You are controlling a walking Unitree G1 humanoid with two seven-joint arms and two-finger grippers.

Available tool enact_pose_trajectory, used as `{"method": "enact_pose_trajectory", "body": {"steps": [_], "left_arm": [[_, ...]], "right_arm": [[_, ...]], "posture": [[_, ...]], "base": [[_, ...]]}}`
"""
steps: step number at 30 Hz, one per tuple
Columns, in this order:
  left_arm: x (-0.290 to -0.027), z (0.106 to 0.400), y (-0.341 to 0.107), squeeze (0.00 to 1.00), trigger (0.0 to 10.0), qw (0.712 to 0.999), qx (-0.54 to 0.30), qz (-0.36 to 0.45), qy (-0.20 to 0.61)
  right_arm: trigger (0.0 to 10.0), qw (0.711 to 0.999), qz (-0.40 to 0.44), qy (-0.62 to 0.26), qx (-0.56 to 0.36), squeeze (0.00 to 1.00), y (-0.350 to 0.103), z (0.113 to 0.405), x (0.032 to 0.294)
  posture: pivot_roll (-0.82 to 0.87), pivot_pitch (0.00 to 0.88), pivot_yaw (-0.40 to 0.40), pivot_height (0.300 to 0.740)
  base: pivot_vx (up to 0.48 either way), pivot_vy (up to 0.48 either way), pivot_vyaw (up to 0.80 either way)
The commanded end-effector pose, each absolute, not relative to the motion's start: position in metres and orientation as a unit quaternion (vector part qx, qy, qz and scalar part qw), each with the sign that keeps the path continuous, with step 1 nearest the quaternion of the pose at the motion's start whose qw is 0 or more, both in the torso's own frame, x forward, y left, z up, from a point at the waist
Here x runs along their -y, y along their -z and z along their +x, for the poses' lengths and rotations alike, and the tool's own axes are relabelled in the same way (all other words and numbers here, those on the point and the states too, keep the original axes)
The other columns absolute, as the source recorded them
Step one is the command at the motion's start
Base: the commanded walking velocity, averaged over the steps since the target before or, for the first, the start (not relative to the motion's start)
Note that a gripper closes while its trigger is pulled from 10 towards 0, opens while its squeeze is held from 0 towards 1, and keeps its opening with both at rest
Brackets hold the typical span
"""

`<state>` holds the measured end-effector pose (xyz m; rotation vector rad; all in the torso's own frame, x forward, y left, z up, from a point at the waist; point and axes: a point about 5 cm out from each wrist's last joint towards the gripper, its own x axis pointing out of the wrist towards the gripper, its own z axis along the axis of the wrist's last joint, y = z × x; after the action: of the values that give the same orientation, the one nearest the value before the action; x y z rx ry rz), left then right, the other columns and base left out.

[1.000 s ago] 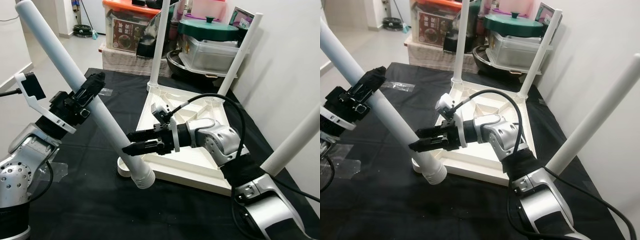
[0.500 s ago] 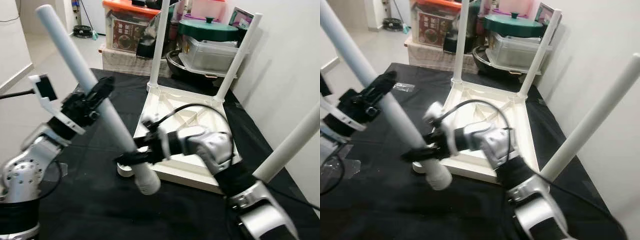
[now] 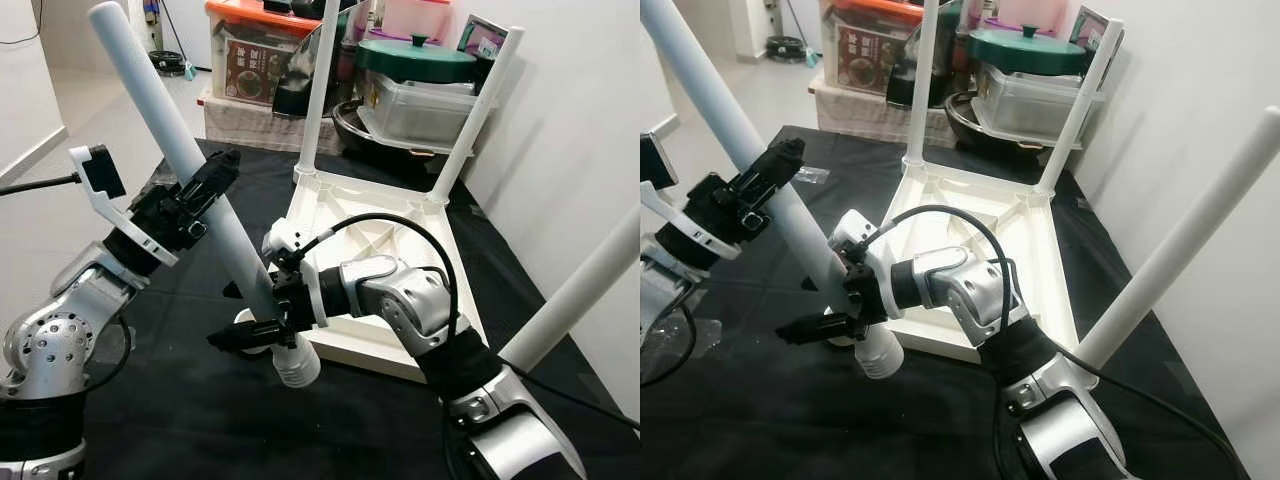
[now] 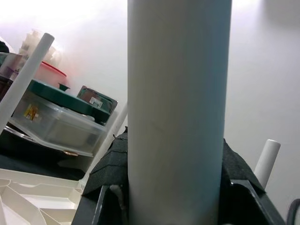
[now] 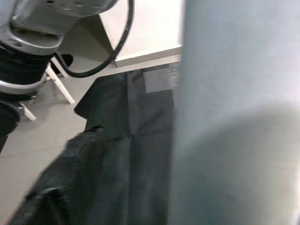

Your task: Building children table

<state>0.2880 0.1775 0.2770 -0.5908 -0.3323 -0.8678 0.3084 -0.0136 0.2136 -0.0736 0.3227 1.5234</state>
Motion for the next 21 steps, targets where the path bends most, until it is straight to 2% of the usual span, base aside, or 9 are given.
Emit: {"method": "enact_pose_trajectory", "body": {"steps": [1,3,17,18,21], "left_arm": [[-0.1693,0.2892,-0.2843,0.00,10.0,0.838,0.171,-0.286,0.432],[-0.1691,0.2893,-0.2845,0.00,10.0,0.837,0.172,-0.287,0.432],[-0.1703,0.2882,-0.2837,0.00,10.0,0.843,0.185,-0.270,0.428],[-0.1708,0.2882,-0.2843,1.00,10.0,0.842,0.190,-0.267,0.427],[-0.1712,0.2867,-0.2868,1.00,10.0,0.842,0.199,-0.249,0.435]], "right_arm": [[0.0,0.721,-0.011,-0.677,-0.147,0.00,-0.2145,0.3106,0.0036],[0.0,0.731,0.000,-0.667,-0.144,0.00,-0.2152,0.3135,0.0008],[0.0,0.743,0.017,-0.655,-0.137,0.00,-0.2169,0.3151,-0.0011],[0.0,0.743,0.019,-0.655,-0.136,0.00,-0.2170,0.3149,-0.0003],[0.0,0.744,0.022,-0.654,-0.131,0.00,-0.2169,0.3152,0.0041]], "posture": [[0.04,0.000,-0.134,0.740],[0.04,0.000,-0.134,0.740],[0.04,0.000,-0.135,0.740],[0.04,0.000,-0.135,0.740],[0.04,0.000,-0.135,0.740]], "base": [[0.000,0.000,0.00],[0.000,0.000,0.00],[0.000,0.000,0.00],[0.000,0.000,0.00],[0.000,0.000,0.00]]}}
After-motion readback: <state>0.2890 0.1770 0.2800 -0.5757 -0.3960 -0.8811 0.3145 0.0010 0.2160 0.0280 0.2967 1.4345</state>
